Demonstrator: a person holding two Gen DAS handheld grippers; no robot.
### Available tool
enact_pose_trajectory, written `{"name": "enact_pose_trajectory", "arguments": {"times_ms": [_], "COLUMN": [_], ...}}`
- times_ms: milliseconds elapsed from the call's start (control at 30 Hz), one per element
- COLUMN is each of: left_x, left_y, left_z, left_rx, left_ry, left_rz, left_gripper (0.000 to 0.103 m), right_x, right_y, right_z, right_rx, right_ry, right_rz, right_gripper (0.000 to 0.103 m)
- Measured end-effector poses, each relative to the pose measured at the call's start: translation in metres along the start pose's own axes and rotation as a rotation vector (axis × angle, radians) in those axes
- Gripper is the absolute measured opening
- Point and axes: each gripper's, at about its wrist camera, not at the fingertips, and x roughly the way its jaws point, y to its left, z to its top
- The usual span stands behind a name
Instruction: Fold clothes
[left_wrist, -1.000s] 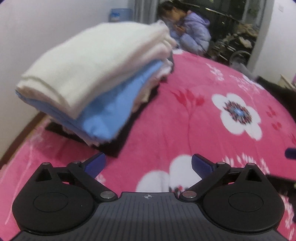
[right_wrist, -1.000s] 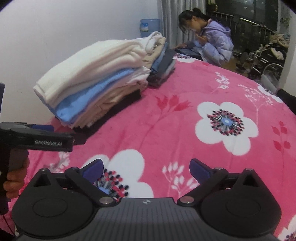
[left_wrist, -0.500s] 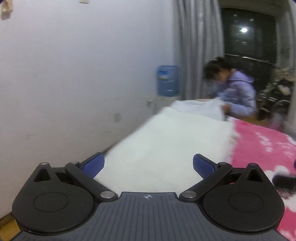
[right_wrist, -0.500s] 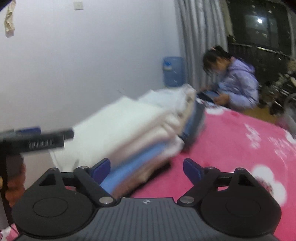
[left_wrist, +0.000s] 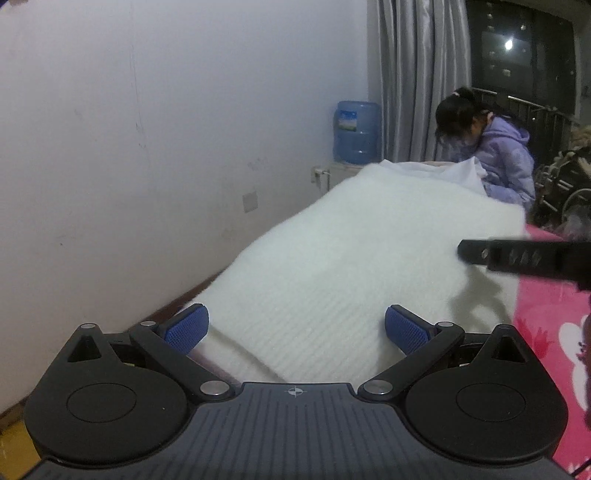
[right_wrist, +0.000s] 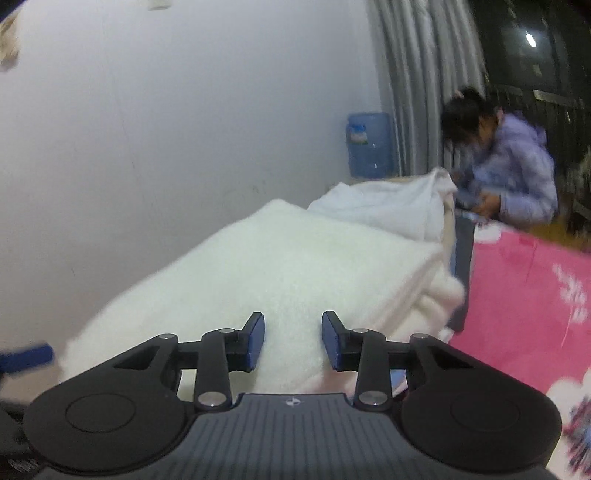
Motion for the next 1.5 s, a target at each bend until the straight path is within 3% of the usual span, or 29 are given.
{"name": "enact_pose_trajectory", "arguments": {"times_ms": [300, 400, 500, 567, 667, 767, 967, 1133, 1233, 1367, 1500], "left_x": [-0.004, -0.011, -0.010, -0.004, 0.007, 0.014, 0.009, 0.014, 0.018, 0.022, 0.023], "left_y": [0.006, 0.006, 0.004, 0.002, 0.002, 0.005, 0.009, 0.010, 0.011, 0.018, 0.020], "left_z": [-0.001, 0.002, 0.007, 0.010, 0.011, 0.008, -0.002, 0.000, -0.001, -0.003, -0.005], "left_rx": [-0.014, -0.006, 0.010, 0.018, 0.013, -0.019, -0.001, 0.020, 0.045, 0.044, 0.059], "left_ry": [0.015, -0.032, -0.058, -0.067, -0.039, -0.005, -0.014, 0.004, 0.002, 0.002, -0.004], "left_rz": [-0.015, -0.045, -0.100, -0.107, -0.118, -0.146, -0.151, -0.171, -0.181, -0.199, -0.203], "left_gripper": [0.103, 0.103, 0.103, 0.103, 0.103, 0.103, 0.103, 0.103, 0.103, 0.103, 0.103], "right_x": [0.001, -0.003, -0.028, -0.046, -0.055, -0.054, -0.031, -0.001, 0.007, 0.018, 0.034], "right_y": [0.005, 0.001, -0.029, -0.062, -0.108, -0.135, -0.136, -0.116, -0.109, -0.127, -0.129], "right_z": [-0.004, -0.001, 0.010, 0.014, 0.005, -0.012, -0.036, -0.039, -0.042, -0.058, -0.066], "right_rx": [-0.032, -0.026, 0.125, 0.241, 0.403, 0.493, 0.557, 0.498, 0.507, 0.714, 0.779], "right_ry": [-0.001, 0.008, -0.073, -0.138, -0.132, -0.099, -0.084, -0.042, -0.121, -0.266, -0.275], "right_rz": [-0.014, 0.005, 0.015, -0.059, -0.097, -0.062, 0.096, 0.148, 0.164, 0.264, 0.275], "right_gripper": [0.038, 0.038, 0.038, 0.038, 0.035, 0.034, 0.034, 0.018, 0.018, 0.018, 0.011]}}
